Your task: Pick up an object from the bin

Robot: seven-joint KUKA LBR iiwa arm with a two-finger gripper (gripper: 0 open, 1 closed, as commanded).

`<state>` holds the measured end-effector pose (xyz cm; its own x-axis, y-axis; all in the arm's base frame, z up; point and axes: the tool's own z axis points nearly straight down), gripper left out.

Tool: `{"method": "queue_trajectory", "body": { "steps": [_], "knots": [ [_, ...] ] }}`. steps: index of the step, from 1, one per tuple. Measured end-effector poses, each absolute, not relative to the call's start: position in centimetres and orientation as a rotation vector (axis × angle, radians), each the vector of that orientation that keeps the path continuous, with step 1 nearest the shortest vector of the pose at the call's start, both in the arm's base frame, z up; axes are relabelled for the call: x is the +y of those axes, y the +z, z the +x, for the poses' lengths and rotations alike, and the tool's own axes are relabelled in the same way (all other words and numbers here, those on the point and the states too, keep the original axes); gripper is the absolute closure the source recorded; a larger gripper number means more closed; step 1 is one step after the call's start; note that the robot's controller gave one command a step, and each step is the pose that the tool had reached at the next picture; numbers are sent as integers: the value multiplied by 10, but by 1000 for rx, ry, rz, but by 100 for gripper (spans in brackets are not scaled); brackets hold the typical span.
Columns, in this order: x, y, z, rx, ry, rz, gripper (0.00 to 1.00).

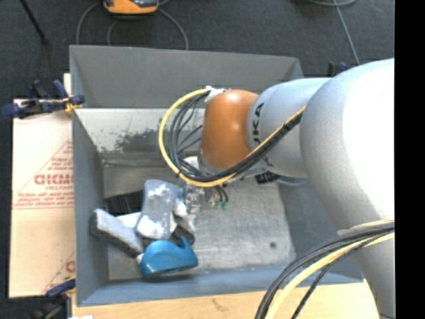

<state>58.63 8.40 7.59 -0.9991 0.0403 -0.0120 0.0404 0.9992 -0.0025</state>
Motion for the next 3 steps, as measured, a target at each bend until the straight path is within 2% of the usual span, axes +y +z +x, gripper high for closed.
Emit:
{"method": "queue_trajectory", "body": {
  "steps": [2, 3],
  "knots": [
    [83, 86, 585, 3137, -4, 64, 100],
    [83, 102, 583, 3144, -4, 64, 100]
  ]
}}
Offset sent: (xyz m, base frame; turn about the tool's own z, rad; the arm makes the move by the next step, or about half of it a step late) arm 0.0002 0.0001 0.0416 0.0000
